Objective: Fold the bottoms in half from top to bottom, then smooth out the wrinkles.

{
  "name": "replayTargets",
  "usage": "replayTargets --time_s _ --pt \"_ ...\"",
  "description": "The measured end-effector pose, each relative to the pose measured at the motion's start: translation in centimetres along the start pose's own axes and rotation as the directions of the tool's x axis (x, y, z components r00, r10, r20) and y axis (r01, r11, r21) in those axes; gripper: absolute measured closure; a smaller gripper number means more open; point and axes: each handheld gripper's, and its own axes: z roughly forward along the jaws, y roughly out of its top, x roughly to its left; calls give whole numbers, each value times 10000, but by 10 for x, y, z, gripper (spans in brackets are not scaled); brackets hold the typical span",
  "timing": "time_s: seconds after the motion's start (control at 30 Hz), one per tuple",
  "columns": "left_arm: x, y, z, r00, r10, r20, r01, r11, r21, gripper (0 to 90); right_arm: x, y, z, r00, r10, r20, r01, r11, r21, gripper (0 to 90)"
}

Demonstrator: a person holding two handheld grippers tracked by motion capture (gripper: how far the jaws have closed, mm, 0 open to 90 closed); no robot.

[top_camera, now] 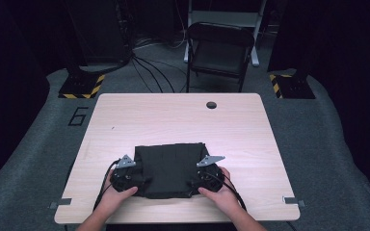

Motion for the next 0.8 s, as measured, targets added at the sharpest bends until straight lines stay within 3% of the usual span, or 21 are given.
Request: replayTargets --time_s 0.43,0.57,0.77,0.8 --pt "1 -5 0 9999 -99 48 101 9988 -480 359 -1 -2 0 9997 231 -33 -231 9996 -139 308" --pt "1 -6 -3 9997 -148 176 156 9987 -492 360 -4 3 2 9992 331 -241 -329 9994 97 285" --pt "0 -6 -12 9988 -443 197 453 9975 -549 362 -5 7 -4 9994 304 -190 -305 9995 -46 300" --pt "0 -6 -13 9993 -350 100 356 9975 -607 362 -5 7 -5 9993 336 -172 -338 9994 -99 302"
